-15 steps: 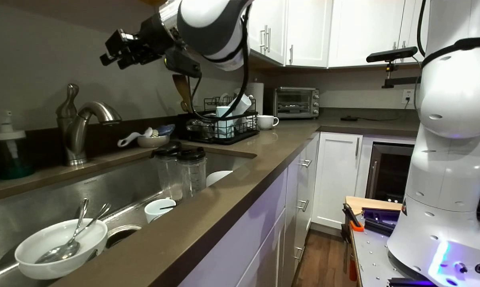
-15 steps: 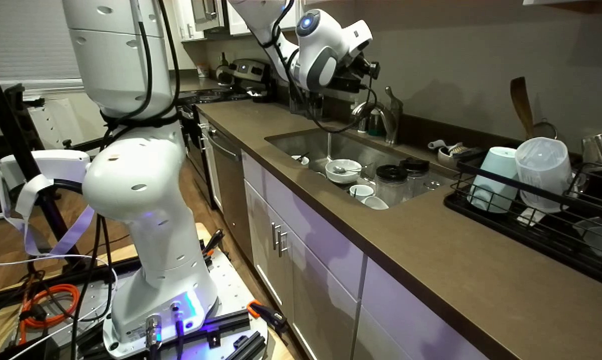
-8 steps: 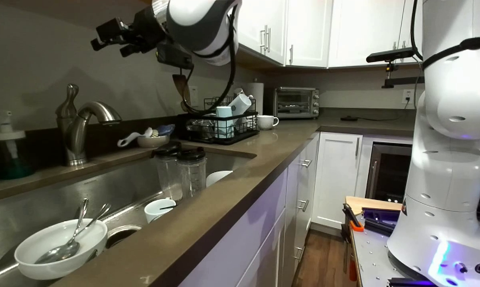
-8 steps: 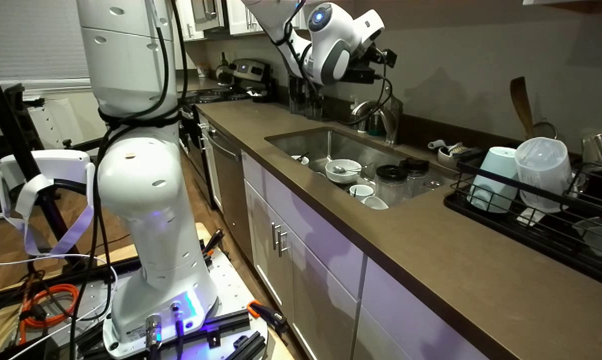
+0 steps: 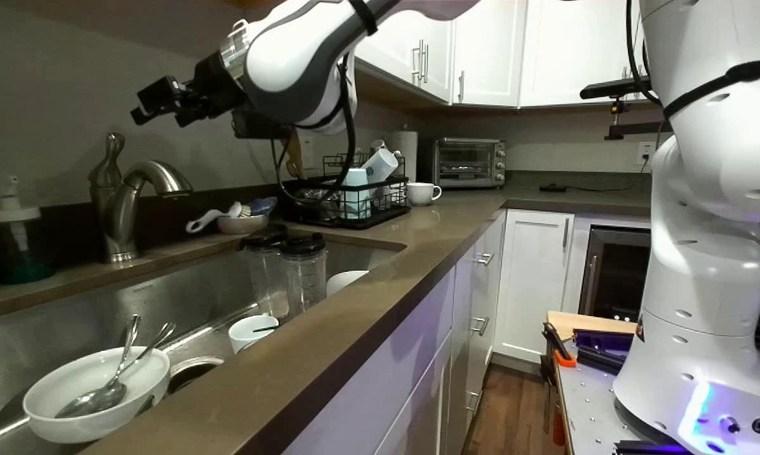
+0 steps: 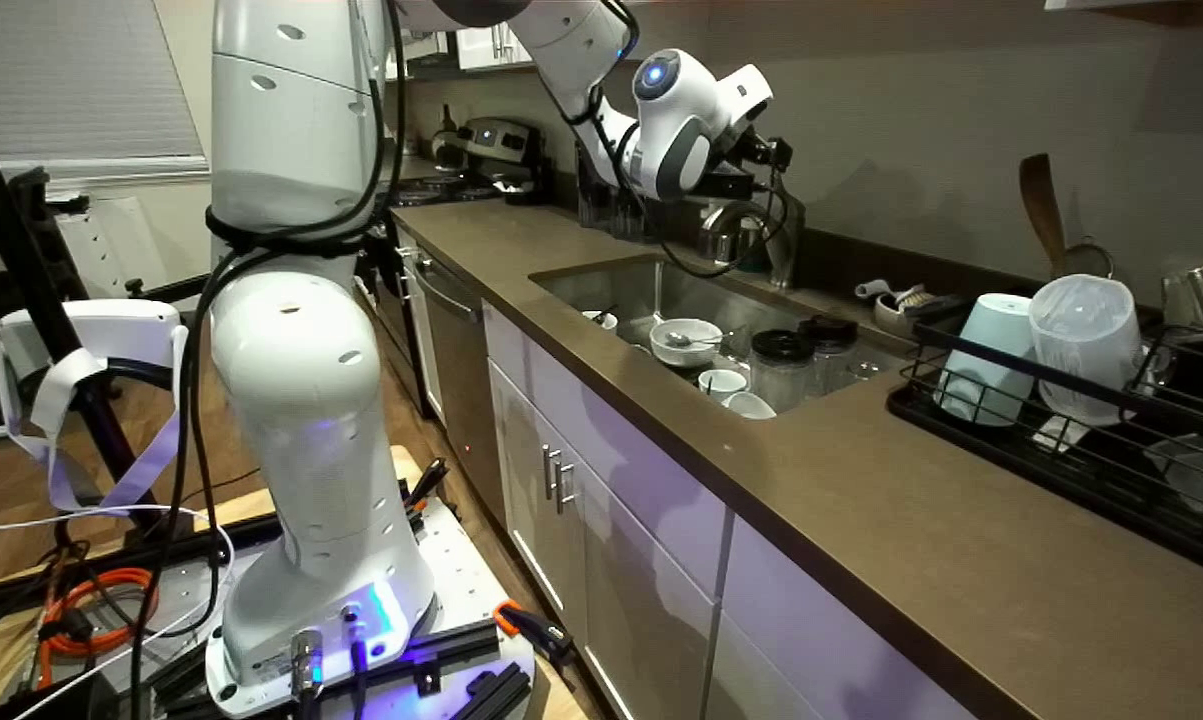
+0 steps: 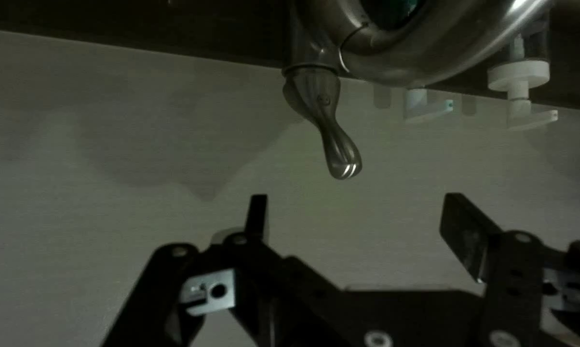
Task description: Open the tap
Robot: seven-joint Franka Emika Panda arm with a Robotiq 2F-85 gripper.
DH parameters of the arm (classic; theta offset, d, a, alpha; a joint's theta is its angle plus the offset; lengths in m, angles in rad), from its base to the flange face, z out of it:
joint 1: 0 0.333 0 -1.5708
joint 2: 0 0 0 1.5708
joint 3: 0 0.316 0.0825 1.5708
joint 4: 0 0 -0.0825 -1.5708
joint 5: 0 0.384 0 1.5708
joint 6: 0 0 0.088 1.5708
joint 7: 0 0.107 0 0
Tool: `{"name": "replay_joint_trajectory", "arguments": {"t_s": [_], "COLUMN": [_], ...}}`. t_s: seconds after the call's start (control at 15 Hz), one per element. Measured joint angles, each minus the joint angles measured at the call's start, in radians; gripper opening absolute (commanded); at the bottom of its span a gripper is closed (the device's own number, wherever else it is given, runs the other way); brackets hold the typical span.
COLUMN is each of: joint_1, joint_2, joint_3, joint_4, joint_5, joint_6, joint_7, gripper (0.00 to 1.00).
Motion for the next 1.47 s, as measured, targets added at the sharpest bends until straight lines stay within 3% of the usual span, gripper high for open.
{"name": "replay_joint_trajectory", "arguments": {"t_s": [0.47, 0.6, 0.8, 1.07, 1.47], "joint_1": [0.101, 0.129, 0.185, 0.264, 0.305], "joint_2": [0.071, 0.085, 0.097, 0.116, 0.150], "joint_3": [-0.075, -0.100, -0.161, -0.255, -0.299], "joint_4": [0.085, 0.103, 0.106, 0.106, 0.146], "joint_5": [-0.003, 0.000, 0.014, 0.044, 0.046], "joint_6": [0.000, 0.000, 0.000, -0.002, -0.012], "joint_7": [0.003, 0.003, 0.003, 0.002, 0.002], "gripper": [0.13, 0.04, 0.00, 0.04, 0.03]}}
